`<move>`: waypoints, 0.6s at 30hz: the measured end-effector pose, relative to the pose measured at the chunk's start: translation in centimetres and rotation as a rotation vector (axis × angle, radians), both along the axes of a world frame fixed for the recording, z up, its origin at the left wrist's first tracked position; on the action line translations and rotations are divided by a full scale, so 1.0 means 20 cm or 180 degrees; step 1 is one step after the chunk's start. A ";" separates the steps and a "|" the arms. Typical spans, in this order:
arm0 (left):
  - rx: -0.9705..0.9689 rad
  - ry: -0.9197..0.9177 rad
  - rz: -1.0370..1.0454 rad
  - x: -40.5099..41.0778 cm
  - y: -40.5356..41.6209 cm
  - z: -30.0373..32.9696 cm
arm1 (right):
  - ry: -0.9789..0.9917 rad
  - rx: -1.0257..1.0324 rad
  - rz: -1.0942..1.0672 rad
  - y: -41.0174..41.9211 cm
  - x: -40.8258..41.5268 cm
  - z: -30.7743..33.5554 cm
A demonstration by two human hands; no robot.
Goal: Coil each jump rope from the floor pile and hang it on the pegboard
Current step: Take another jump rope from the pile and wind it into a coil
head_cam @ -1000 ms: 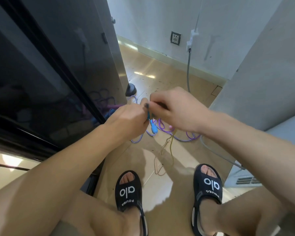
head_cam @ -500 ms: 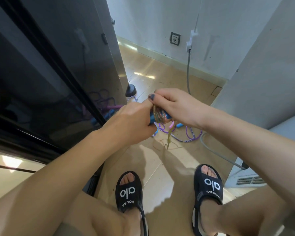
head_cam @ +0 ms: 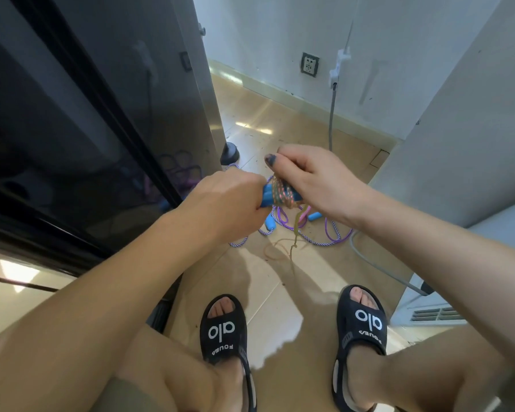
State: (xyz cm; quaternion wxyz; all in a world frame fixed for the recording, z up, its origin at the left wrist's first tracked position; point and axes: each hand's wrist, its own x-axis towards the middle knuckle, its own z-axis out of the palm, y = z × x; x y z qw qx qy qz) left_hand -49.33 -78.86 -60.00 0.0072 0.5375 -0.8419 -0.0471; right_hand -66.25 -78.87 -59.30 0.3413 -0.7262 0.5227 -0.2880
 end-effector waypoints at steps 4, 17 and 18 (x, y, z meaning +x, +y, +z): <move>-0.0199 -0.0530 -0.0424 -0.02 0.05 0.06 | 0.0363 0.0246 0.0342 -0.02 -0.05 0.03; 0.0465 0.0674 0.0771 0.01 0.00 0.11 | 0.0132 0.0963 -0.0532 0.07 0.06 -0.18; 0.0561 0.0533 0.0902 0.02 -0.03 0.07 | 0.0018 0.1105 -0.0593 0.11 0.09 -0.19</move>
